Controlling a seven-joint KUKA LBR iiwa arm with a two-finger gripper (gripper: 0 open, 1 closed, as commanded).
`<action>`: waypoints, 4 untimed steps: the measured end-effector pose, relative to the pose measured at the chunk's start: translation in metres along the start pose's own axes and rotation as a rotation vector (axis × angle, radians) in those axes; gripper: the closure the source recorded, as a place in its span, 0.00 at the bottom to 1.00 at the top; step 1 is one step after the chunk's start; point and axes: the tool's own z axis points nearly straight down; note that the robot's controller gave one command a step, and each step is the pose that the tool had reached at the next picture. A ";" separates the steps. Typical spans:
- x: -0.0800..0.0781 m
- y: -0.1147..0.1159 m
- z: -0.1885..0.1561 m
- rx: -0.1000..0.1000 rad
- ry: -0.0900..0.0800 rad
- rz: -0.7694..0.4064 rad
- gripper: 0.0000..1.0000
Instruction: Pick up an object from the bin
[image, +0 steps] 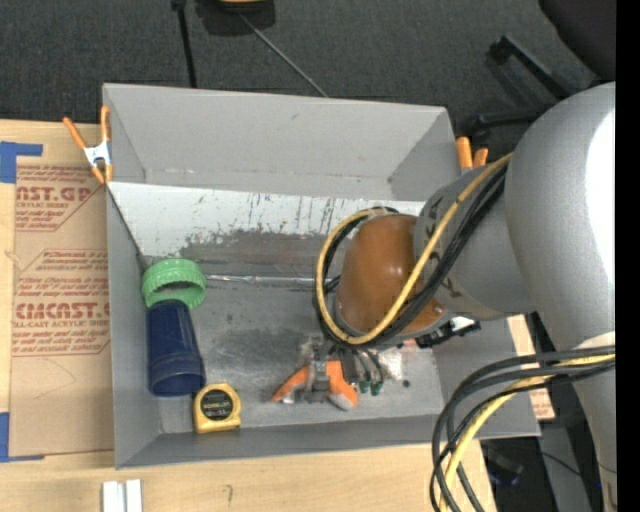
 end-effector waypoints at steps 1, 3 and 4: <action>-0.007 0.005 -0.124 0.001 0.001 0.012 1.00; -0.007 0.017 -0.126 0.000 -0.001 0.029 1.00; -0.006 0.027 -0.129 0.000 -0.001 0.041 1.00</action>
Offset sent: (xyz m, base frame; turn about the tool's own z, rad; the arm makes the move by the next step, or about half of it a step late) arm 0.0000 0.0000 0.0000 0.0000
